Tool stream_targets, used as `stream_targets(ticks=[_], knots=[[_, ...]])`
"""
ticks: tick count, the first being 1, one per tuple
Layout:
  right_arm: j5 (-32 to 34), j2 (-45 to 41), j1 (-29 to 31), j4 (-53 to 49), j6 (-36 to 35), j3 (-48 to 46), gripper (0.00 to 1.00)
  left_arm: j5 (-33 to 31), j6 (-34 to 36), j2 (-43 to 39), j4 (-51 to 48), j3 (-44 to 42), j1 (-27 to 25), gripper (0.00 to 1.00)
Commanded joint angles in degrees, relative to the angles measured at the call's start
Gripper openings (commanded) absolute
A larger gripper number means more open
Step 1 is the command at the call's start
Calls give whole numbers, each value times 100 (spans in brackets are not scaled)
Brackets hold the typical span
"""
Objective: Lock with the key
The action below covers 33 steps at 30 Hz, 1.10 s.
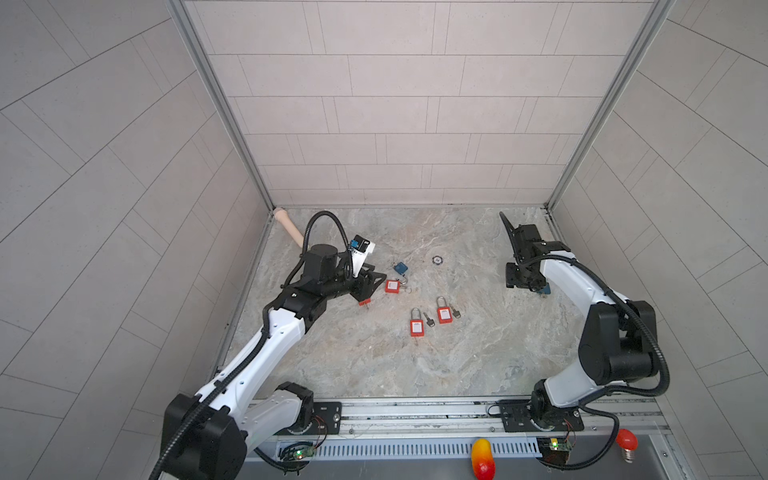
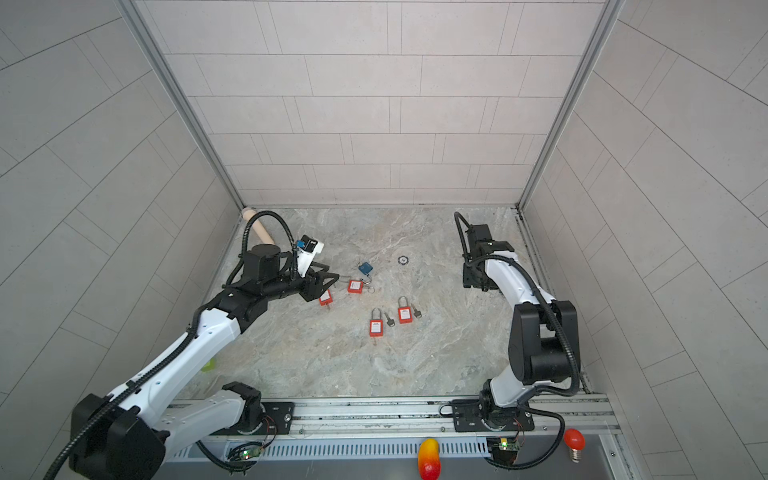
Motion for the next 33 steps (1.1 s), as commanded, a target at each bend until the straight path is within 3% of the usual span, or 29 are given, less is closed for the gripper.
stream_targets(ticks=[1,7,13,22,29,33], knots=[[3,287,-392,131,-294,162,59,127,-61,44,313,-61,2,53],[126,1098,-930,85,-218,581,61,173,-140,192,417,-104,-10,53],[443,1642,-959,136,-52,1039,64,155,-231,274,578,-152,-9,53],[255,2436,-1024,66,48,1531,59,121,-74,241,416,-135,-11,53],[-227,2218,-992,266,71,977,45,100,-62,267,477,-180,-9,53],[-21,1552,-932,478,-5,464,45,123,-36,316,528,-131,-7,53]])
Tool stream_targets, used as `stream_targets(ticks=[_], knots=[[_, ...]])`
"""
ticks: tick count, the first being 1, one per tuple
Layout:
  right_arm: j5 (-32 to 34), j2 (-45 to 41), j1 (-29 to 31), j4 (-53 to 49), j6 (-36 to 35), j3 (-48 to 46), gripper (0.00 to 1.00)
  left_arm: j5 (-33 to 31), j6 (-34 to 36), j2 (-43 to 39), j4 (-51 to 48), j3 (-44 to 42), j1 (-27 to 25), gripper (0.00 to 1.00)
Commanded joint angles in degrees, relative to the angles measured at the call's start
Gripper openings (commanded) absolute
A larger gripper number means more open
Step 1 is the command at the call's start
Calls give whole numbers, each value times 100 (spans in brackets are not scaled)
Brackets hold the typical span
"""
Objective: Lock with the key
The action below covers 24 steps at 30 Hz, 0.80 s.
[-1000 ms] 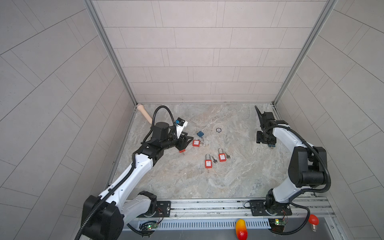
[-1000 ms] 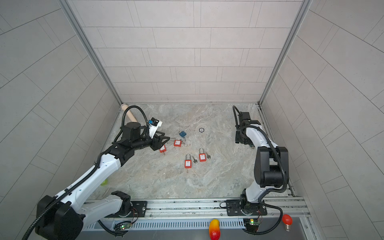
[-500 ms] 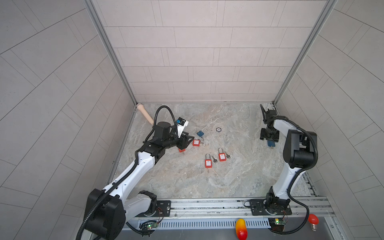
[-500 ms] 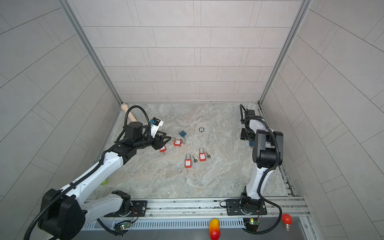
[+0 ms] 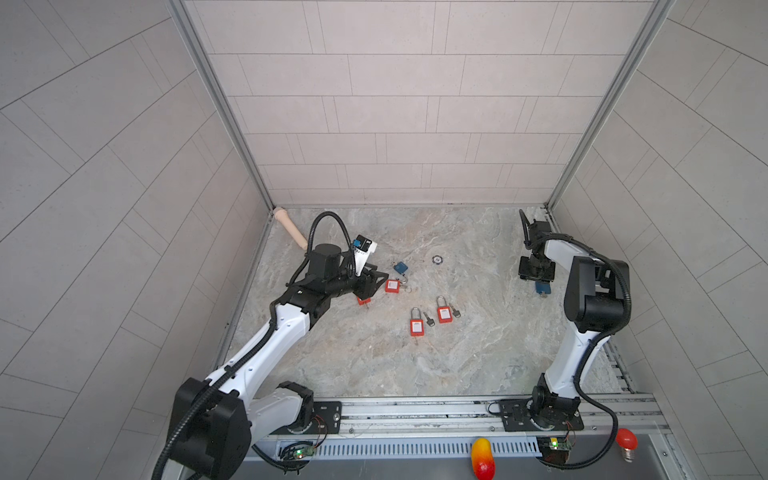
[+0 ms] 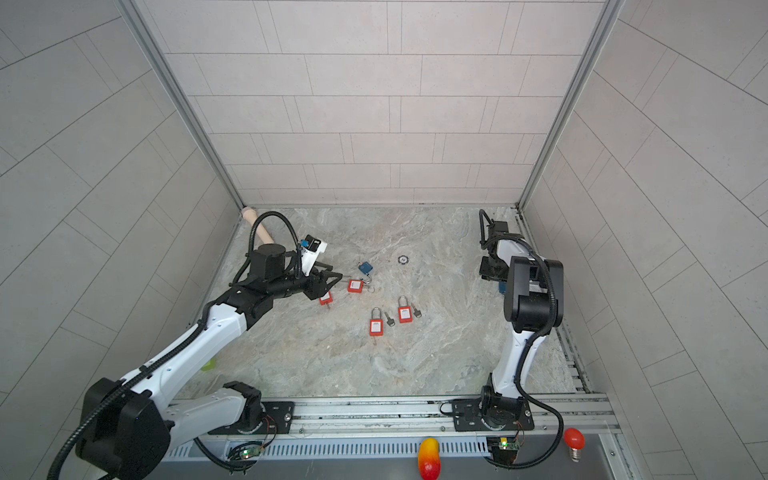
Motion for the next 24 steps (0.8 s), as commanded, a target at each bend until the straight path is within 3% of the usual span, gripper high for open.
stream_targets(ticks=[1,5,13,17,24], knots=[[83,-471,-4,-56,-68,-384,45,55,88,45,139,25,-5,53],[463,-650,-164,-237,-277,-148,51,107,124,117,131,116,-3,53],[660,-172,-647,-465,-347,582,57,38,141,-65,-4,110,-5,53],[-75,284,-900,-544,-351,907,59,-19,182,-229,-138,83,-8,53],[-372,506,-910,-459,-401,680,58,-80,149,-377,-176,63,-8,53]])
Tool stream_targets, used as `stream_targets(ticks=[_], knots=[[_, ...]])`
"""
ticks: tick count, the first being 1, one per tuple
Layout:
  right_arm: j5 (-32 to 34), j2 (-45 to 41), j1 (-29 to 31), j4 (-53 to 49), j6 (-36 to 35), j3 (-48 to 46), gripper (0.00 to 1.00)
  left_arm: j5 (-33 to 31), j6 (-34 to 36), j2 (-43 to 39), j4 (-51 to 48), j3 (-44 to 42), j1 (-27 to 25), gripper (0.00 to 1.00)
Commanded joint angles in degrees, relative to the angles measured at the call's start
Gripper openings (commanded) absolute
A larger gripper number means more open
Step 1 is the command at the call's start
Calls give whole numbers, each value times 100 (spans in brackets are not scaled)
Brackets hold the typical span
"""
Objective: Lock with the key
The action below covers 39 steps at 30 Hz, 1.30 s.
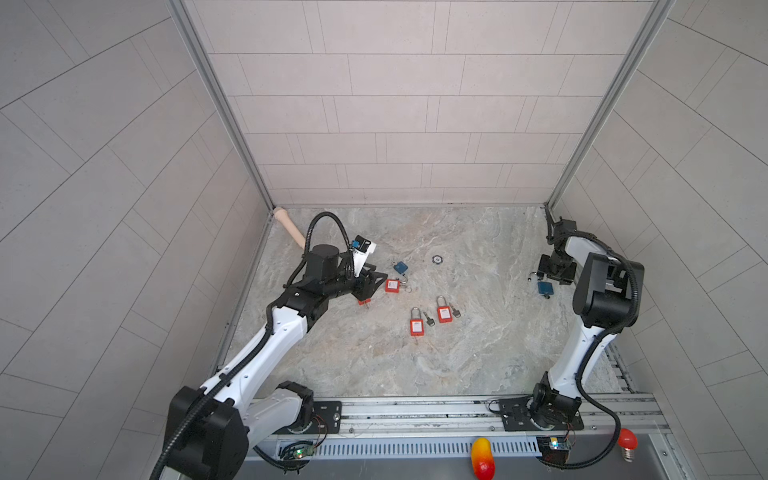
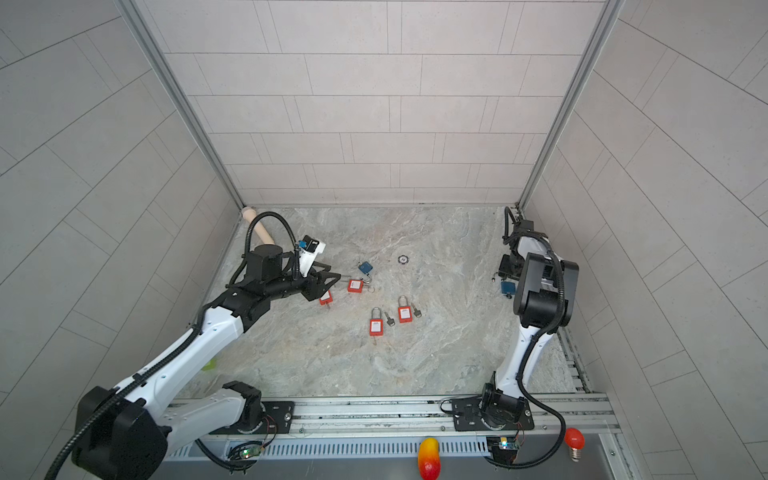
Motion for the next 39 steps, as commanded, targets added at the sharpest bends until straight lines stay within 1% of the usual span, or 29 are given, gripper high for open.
stream_targets(ticks=[1,5,9,14,19,24,28,30,33,36,37,39], knots=[[-204,-41,13,-107,-117,-155,58,-29,35,-137,-11,62,-2,53],[-348,-45,12,-38,-74,-342,58,-25,28,-163,-11,47,-8,53],[-721,-68,29,2,4,-533,54,-9,25,-218,-14,16,-9,53],[-732,-534,165,173,118,-1108,53,-21,96,-259,7,-40,-9,53],[-794,-954,395,246,318,-1608,50,96,113,-45,102,55,-2,53],[-640,-1377,907,312,766,-2061,48,157,131,104,171,119,-5,53],[-312,-1924,1464,398,1423,-2366,52,191,174,135,207,92,-5,53],[-69,-2218,1723,349,1573,-2340,53,216,203,153,177,100,-9,53],[467,-2563,1930,155,1444,-2134,57,233,263,173,137,156,-9,53],[714,-2584,1931,-174,934,-1879,60,237,279,182,136,212,-8,53],[705,-2544,1926,-300,705,-1806,61,238,277,182,142,210,-7,53],[339,-2464,1932,-468,206,-1746,61,239,251,155,166,190,-8,53]])
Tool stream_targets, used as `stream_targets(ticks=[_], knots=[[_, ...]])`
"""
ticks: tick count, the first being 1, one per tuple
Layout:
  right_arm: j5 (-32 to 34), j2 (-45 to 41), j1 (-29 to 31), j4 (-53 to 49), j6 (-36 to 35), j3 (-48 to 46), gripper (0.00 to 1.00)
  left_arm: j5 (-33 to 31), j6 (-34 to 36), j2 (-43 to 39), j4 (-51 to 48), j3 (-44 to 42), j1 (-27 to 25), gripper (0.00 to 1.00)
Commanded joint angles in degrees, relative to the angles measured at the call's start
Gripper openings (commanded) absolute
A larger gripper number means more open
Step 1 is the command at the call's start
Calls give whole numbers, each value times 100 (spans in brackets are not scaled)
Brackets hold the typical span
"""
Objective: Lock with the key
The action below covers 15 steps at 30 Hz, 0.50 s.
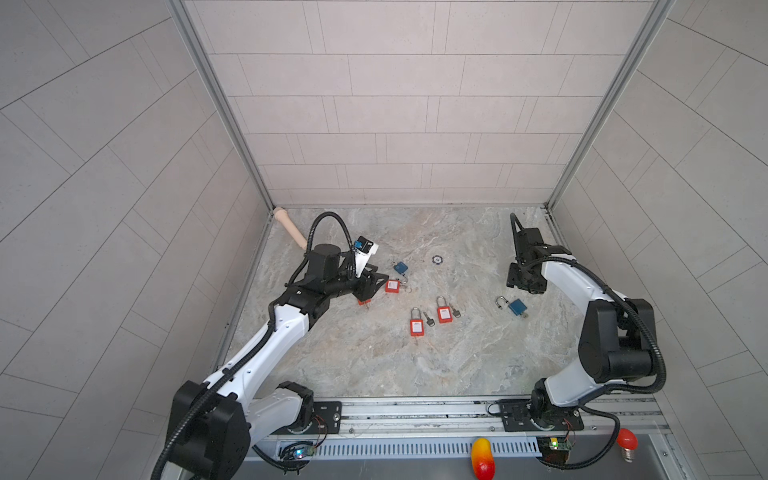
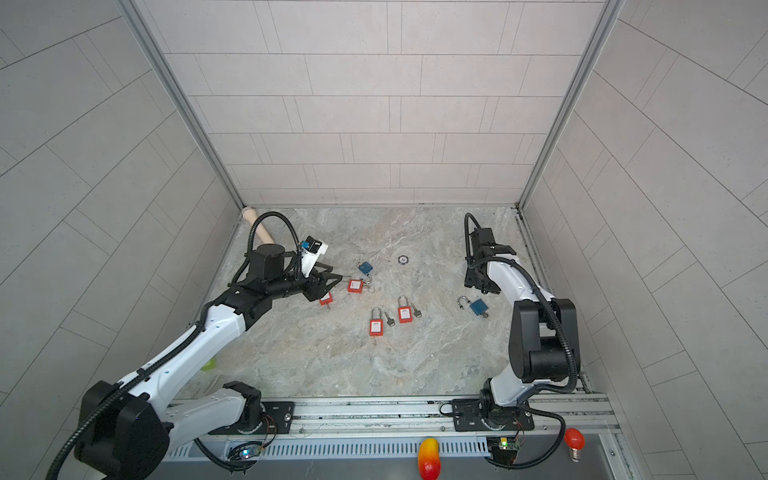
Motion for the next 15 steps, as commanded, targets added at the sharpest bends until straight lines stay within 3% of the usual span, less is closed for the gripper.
stream_targets(ticks=[1,3,7,15], knots=[[-143,118,0,-635,-872,63,60,84,39,-42,136,148,-8,52],[-417,222,3,-839,-1221,51,61,105,16,-86,163,116,-2,53],[-351,378,-7,-998,-1535,-53,61,139,6,-166,144,154,-7,53],[-166,684,72,-535,-1327,-107,60,215,-71,-214,146,224,-7,53]])
